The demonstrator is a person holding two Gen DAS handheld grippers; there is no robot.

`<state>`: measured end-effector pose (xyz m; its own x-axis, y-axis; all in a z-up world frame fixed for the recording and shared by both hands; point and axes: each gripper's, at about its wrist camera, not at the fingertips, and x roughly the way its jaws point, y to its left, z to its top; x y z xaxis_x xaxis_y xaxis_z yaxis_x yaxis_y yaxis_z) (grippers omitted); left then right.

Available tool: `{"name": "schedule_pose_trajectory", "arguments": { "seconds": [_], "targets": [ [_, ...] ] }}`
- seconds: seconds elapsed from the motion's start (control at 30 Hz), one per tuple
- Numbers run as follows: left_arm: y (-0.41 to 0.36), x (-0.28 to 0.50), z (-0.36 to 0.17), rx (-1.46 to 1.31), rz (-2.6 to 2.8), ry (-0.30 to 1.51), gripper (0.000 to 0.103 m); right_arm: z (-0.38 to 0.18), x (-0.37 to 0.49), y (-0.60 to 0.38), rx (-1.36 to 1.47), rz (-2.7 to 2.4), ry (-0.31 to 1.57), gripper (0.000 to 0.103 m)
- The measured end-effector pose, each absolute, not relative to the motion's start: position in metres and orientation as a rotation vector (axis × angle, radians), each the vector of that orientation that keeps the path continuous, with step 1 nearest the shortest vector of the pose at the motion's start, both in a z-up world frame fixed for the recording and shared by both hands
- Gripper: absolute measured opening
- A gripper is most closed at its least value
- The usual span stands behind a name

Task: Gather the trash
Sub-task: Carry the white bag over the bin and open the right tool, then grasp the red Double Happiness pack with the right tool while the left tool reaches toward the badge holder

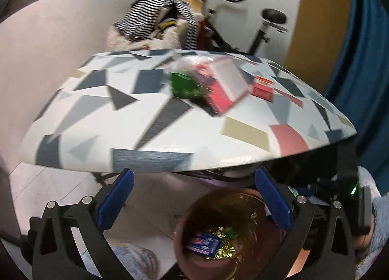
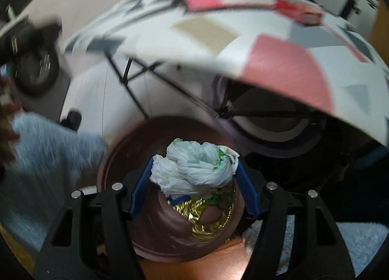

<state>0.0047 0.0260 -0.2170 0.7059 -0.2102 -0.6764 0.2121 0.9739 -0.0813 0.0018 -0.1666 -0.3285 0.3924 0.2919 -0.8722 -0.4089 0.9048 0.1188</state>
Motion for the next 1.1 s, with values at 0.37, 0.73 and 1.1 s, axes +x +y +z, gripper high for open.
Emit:
{"name": "schedule_pose_trajectory", "arguments": {
  "seconds": [0.37,0.73,1.1],
  "targets": [
    [0.062,-0.004,-0.225,-0.071,-0.118,0.761,0.097,-0.356,0.003,-0.159,-0.175,0.439,1.171,0.075],
    [0.068,-0.003,-0.221,-0.139,-0.108,0.731,0.097,-0.323,0.004,-0.176,-0.064,0.381,1.0,0.097],
    [0.074,0.002,-0.215,-0.14,-0.098,0.731,0.097,-0.283,0.01,-0.224,0.154,0.319,0.816,0.098]
  ]
}}
